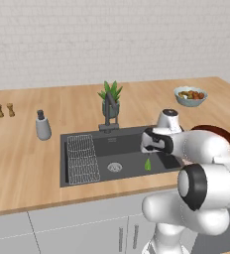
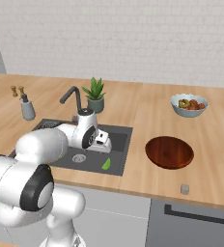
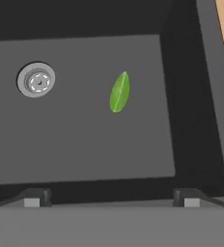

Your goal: Pick the lemon wedge from the sink and place it in the bowl. Then pick the bowl and place it in the microwave. Then close the microwave door and press the start button.

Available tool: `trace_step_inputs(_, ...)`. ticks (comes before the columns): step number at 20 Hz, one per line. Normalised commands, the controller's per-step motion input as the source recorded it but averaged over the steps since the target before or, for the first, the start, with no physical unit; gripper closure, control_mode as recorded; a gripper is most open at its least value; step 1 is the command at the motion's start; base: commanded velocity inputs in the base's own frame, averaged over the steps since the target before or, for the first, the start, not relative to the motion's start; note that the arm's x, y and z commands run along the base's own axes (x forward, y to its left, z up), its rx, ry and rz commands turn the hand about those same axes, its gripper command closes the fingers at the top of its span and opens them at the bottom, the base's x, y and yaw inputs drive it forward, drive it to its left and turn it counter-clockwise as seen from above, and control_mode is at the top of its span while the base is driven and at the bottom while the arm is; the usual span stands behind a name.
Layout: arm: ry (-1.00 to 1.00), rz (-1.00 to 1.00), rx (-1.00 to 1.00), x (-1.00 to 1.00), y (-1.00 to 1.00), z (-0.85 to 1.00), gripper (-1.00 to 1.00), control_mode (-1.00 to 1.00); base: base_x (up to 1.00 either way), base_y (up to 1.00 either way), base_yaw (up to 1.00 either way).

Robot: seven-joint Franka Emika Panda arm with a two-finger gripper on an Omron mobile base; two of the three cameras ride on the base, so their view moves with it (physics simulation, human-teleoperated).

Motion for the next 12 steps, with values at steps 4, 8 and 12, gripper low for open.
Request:
trace_step_inputs(4,0.00,-0.05,0.00,0.46,0.00,-0.41,-1.00,-1.00,0.00,0.00,0.00)
trace_step_inputs(8,0.07,-0.06,0.00,0.38,-0.04,-0.33,-1.00,-1.00,0.00,0.00,0.00)
trace_step_inputs(12,0.07,-0.05,0.00,0.48,-0.06,-0.36,-1.00,-1.00,0.00,0.00,0.00)
